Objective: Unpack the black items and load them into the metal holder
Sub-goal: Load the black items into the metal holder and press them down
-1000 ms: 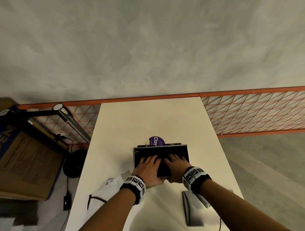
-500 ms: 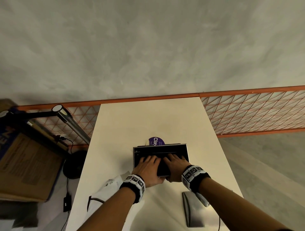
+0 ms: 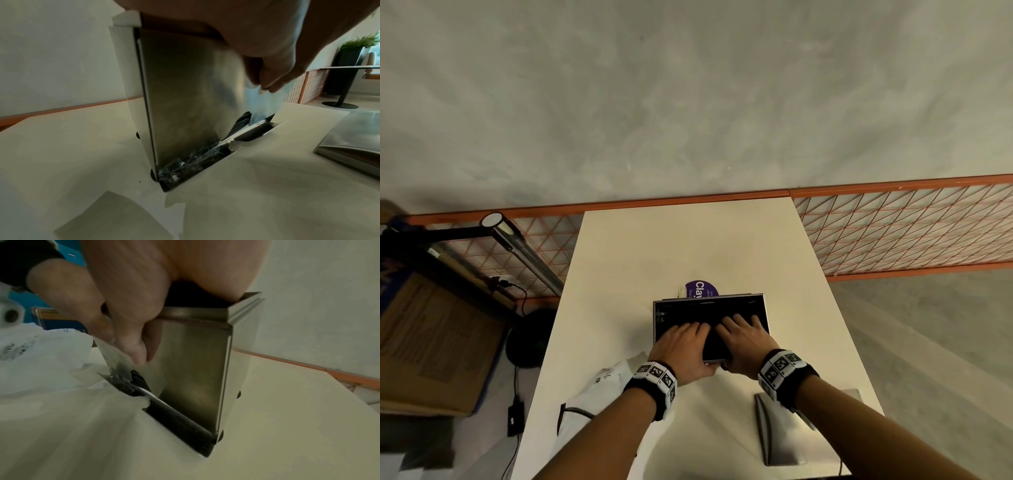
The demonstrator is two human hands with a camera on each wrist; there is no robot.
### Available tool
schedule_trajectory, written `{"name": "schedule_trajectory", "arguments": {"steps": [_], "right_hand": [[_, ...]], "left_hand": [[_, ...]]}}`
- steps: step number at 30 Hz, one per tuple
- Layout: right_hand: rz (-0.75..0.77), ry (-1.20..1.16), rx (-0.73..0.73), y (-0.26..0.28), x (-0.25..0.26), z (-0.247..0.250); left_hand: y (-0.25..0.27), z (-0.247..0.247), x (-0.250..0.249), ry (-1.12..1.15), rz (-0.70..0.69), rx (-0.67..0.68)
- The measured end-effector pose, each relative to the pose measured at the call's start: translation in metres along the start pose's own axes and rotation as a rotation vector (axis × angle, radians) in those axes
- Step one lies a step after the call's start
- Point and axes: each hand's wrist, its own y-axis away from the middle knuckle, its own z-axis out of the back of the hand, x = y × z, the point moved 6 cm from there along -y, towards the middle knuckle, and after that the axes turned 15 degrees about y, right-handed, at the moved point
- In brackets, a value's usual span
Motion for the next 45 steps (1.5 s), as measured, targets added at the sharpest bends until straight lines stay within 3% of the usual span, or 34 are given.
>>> {"name": "schedule_trajectory", "arguments": {"steps": [11,26,36,45], "right_hand": [[-0.005,0.044,0.052,-0.002,0.006,0.009],[-0.091,-0.098,0.150,-0.001,0.001,-0.013],[-0.043,-0.070,0.095,0.000,0.005,-0.014],[-0.085,-0.159,0.216,0.000,0.001,-0.019]], "left_hand": [[-0.007,-0.007,0.006,0.014,0.029,0.044],[-0.001,-0.005,0.002,-0.024,-0.017,0.008],[-0.002,-0.014,0.005,0.012,0.028,0.039],[0.000,-0.016,0.005,0.004,0.034,0.035]]}}
